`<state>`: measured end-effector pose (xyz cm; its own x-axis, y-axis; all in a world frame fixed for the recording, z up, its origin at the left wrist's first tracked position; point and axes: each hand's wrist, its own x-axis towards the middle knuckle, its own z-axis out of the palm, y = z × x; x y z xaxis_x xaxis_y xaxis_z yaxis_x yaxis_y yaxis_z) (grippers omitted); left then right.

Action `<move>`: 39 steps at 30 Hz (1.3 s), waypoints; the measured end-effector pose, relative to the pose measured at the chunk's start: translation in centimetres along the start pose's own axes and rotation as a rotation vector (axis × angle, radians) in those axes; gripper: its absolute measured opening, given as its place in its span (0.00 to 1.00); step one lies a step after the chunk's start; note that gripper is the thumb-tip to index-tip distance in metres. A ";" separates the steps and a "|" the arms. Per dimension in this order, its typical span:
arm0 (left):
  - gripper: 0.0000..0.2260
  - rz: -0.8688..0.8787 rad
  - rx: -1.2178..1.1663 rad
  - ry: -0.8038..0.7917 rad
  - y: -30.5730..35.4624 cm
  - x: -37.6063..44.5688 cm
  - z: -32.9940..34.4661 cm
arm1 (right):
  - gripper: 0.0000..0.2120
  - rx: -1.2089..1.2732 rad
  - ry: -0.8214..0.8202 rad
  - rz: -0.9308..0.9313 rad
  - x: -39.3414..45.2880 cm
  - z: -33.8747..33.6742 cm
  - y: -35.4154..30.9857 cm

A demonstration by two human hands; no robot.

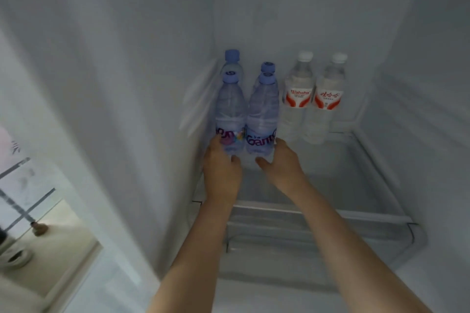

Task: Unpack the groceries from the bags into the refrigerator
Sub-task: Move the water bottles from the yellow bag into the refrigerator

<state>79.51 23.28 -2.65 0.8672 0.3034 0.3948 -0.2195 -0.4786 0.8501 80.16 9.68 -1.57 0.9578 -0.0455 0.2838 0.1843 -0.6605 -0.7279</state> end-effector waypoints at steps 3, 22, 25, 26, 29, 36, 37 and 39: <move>0.19 0.041 -0.066 -0.059 1.3 -2.9 -1.5 | 0.22 -0.003 0.045 -0.027 -3.7 -1.1 -1.8; 0.14 0.256 0.091 -0.699 -5.1 -29.1 -16.9 | 0.16 -0.066 0.244 0.280 -41.6 1.9 -4.6; 0.11 0.211 0.109 -0.859 -6.9 -34.1 -18.7 | 0.16 -0.109 0.247 0.383 -48.2 2.2 -3.9; 0.11 0.187 0.108 -0.919 -7.4 -35.7 -19.3 | 0.16 -0.122 0.251 0.420 -50.3 2.4 -3.7; 0.11 0.178 0.120 -1.096 -8.1 -40.1 -20.4 | 0.15 -0.137 0.290 0.524 -55.9 2.7 -3.6; 0.09 0.402 0.195 -1.363 -6.0 -48.4 -19.9 | 0.16 -0.106 0.340 0.811 -68.2 2.0 -3.9; 0.09 0.436 0.201 -1.386 -5.3 -49.6 -19.6 | 0.16 -0.110 0.338 0.846 -70.2 1.6 -3.9; 0.08 0.481 0.213 -1.414 -3.7 -52.1 -19.0 | 0.16 -0.114 0.352 0.905 -74.2 0.5 -4.0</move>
<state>26.61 24.88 -19.75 0.4642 -0.8740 -0.1439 -0.6404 -0.4434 0.6271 8.47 16.05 -19.98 0.6029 -0.7796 -0.1692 -0.6282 -0.3332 -0.7031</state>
